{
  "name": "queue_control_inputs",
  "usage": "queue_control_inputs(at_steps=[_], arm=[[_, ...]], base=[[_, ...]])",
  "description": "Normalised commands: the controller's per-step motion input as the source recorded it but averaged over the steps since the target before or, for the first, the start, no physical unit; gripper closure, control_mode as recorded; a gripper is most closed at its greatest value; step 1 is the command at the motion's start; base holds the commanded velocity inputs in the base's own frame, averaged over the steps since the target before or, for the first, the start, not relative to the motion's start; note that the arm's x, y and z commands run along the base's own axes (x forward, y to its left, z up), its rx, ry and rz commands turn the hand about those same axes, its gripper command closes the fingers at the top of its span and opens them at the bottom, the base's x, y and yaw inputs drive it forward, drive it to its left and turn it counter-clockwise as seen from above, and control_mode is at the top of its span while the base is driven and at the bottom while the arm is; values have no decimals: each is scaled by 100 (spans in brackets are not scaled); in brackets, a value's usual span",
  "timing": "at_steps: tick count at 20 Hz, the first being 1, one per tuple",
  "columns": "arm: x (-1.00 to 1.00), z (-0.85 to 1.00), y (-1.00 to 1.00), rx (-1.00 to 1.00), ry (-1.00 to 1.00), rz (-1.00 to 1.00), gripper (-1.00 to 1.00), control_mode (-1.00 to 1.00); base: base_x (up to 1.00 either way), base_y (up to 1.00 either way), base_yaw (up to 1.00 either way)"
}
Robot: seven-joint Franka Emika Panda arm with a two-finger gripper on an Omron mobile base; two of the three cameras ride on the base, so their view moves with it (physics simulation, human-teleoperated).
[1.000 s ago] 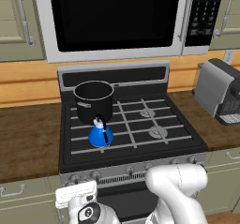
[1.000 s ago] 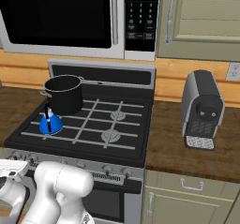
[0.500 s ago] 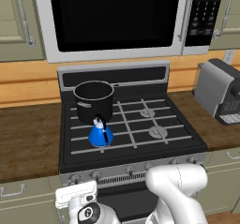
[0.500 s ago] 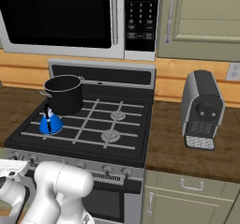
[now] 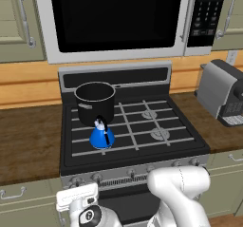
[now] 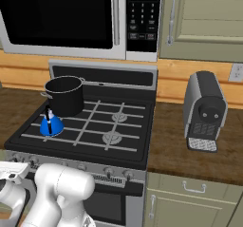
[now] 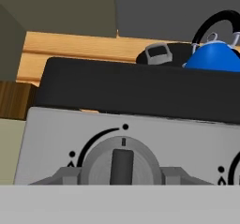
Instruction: Pick the kettle from the counter and place it on a stove burner. Then turn the burner on.
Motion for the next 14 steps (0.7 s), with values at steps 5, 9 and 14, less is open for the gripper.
queue_control_inputs(at_steps=[5, 9, 14], arm=[[-13, 2, 0, -13, -1, 0, 100, -100], [-16, 1, 0, -18, 0, 0, 100, -100], [-19, 0, 0, -19, 0, 0, 100, -100]], base=[[0, 0, 0], [0, 0, 0], [0, 0, 0]])
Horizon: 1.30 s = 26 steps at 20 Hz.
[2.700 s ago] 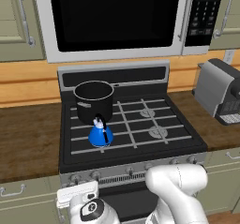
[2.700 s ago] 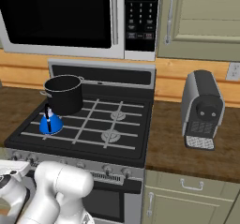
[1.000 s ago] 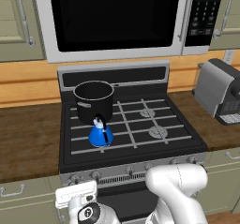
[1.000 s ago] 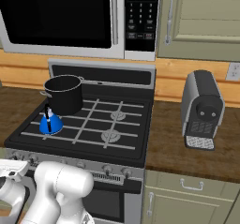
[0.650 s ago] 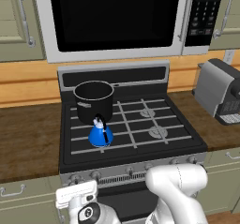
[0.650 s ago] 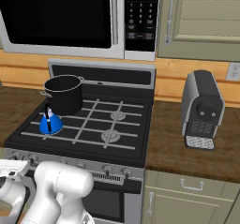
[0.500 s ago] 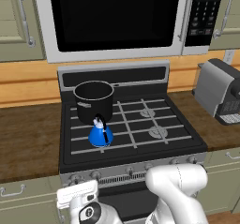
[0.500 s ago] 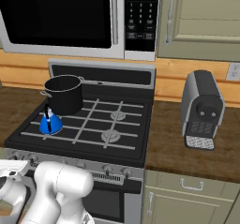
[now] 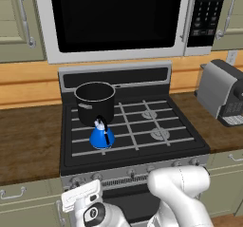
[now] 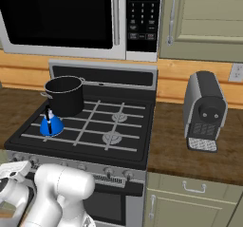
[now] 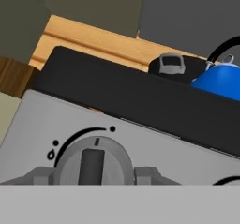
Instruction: Pick the kettle from the counter and place it on a stove burner. Then turn the burner on.
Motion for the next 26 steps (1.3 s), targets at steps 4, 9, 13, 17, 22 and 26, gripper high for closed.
queue_control_inputs(at_steps=[4, 9, 13, 17, 22, 26], arm=[[-21, -5, 0, -14, 2, 0, 100, -100], [-28, 0, 0, -19, 0, -3, 100, -100], [-33, -7, 0, -25, 0, -5, 100, -100], [-28, -27, 0, -29, 0, -4, 100, -100], [-17, -18, 0, -29, 0, -4, 100, -100], [-7, 2, -3, -22, 2, -1, 100, -100]], base=[[0, 0, 0], [0, 0, 0], [0, 0, 0], [0, 0, 0], [0, 0, 0], [0, 0, 0]])
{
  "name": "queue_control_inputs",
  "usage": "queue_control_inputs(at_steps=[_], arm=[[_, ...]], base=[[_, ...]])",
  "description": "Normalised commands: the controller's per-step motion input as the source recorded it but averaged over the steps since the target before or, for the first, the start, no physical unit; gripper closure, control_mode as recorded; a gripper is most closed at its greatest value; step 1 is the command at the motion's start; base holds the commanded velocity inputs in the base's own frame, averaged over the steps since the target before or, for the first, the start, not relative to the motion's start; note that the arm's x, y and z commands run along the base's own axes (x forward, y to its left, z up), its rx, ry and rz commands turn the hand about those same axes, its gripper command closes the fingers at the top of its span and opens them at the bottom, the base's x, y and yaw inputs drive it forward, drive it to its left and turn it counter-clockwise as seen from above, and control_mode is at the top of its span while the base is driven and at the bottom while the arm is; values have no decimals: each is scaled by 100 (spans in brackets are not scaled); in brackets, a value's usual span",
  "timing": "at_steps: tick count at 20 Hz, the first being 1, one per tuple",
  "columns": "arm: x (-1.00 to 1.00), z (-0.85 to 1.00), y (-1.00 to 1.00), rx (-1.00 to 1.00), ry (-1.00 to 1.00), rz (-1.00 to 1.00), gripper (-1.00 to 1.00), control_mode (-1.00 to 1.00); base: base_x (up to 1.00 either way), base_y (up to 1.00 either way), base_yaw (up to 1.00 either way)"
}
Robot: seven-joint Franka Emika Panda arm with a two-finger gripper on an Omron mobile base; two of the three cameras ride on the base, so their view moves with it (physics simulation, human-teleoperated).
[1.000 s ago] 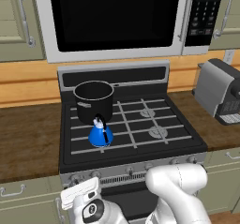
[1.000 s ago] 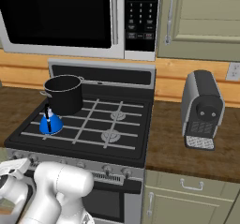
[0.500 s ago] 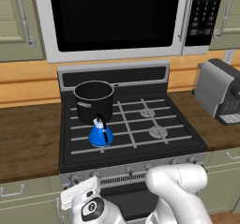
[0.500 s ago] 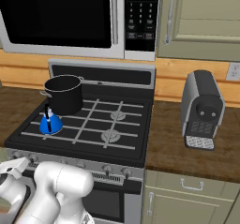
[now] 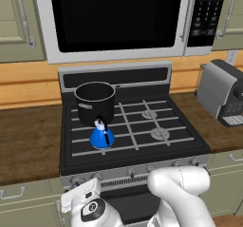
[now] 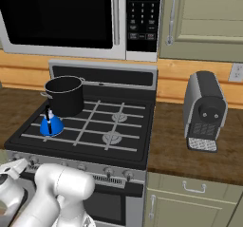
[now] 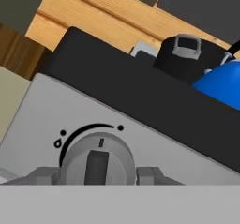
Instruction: Pick the kettle from the counter and place it on a stove burner. Then turn the burner on.
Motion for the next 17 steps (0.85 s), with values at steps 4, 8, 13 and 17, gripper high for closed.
queue_control_inputs(at_steps=[4, 8, 13, 17], arm=[[-1, 8, -8, -15, 12, 0, 100, -100], [-1, 2, -2, -14, 13, 0, 100, -100], [0, -17, -18, -19, 0, 0, 100, -100], [-2, -16, -26, -19, 0, 0, 100, -100]], base=[[0, 0, 0], [0, 0, 0], [0, 0, 0], [0, 0, 0]])
